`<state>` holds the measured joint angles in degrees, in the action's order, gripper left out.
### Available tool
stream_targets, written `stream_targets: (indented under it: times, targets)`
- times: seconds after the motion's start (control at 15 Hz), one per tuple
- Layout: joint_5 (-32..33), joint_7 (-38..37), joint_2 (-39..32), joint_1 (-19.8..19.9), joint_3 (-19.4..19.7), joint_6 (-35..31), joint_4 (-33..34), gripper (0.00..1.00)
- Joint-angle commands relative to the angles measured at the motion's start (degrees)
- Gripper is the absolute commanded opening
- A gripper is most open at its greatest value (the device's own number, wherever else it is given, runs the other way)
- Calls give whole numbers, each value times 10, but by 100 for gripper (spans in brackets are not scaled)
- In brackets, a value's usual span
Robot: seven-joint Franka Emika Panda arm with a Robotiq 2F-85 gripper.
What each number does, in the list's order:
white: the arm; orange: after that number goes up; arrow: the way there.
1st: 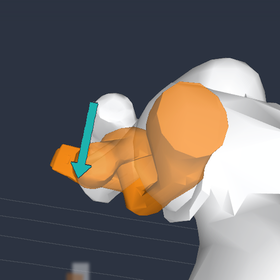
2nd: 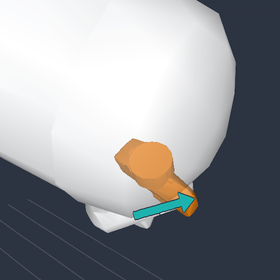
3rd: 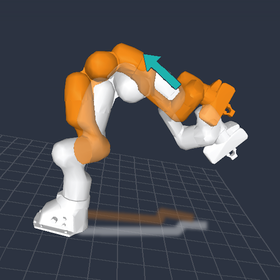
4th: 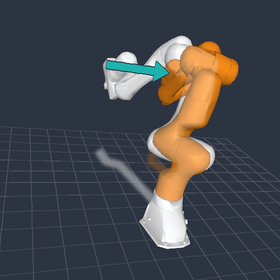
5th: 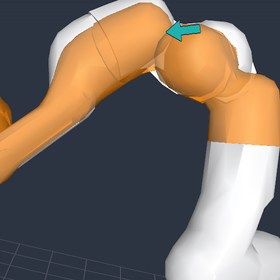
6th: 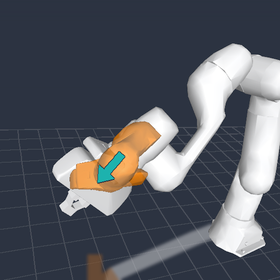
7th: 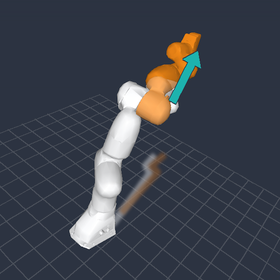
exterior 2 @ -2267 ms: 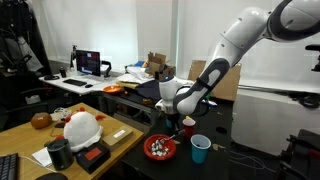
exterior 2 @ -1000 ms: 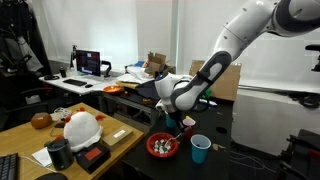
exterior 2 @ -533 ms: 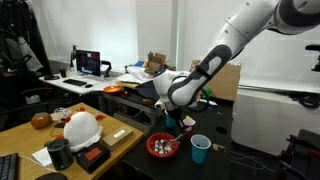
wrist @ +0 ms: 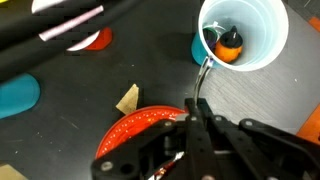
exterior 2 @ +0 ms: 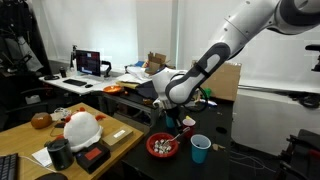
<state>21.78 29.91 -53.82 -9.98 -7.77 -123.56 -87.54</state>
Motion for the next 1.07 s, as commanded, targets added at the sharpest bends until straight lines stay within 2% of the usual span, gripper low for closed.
stream_targets:
  times: [0.0, 0.4, 1.0]
  targets:
    - [-12, -19, 0, -3, -4, -4, 9, 1]
    - [-14, -52, -8, -10, -2, -28, 11, 1]
    - [1, -114, -18, -27, 22, -117, -4, 1]
